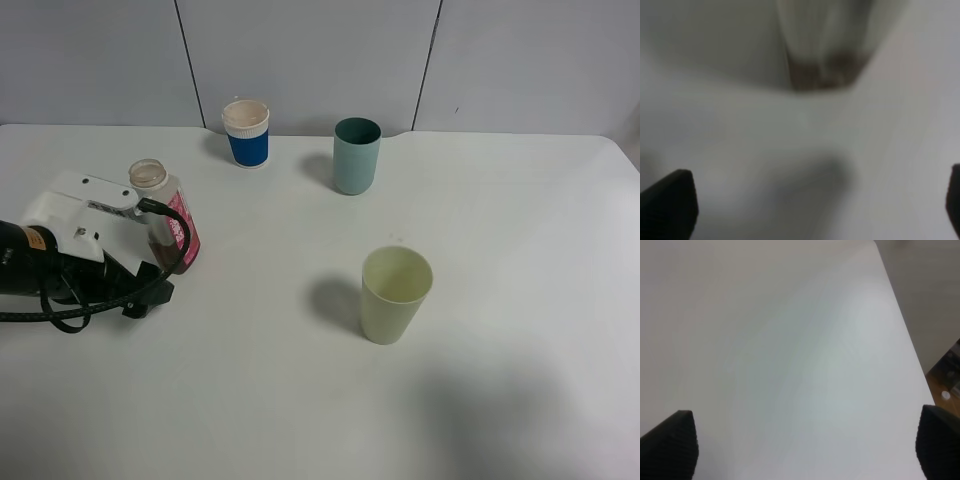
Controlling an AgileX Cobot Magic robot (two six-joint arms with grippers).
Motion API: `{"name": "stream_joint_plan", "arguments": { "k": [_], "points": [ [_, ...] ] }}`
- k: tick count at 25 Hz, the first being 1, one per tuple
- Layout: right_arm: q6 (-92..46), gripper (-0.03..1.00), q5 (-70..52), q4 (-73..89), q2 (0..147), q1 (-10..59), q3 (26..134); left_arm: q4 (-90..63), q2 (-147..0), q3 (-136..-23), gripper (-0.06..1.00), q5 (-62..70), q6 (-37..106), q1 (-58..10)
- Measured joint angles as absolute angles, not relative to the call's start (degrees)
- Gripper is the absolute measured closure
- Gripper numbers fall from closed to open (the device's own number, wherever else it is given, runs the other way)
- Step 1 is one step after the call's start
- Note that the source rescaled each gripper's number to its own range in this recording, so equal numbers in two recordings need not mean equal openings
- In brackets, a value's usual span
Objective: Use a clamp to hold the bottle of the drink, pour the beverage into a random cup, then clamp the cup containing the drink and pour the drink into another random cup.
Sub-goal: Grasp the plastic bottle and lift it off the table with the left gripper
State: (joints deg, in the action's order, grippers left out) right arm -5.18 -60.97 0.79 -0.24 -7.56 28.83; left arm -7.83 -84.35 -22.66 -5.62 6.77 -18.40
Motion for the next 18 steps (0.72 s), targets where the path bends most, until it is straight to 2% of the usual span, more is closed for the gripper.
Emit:
{"name": "stream_joint_plan", "arguments": {
  "k": [18],
  "points": [
    [-5.2,0.37,-61.0,0.8,-0.2,-7.6,28.8,1.0,-97.1,-22.7,-0.06,-35.1,-6.3,-18.5]
  ]
}}
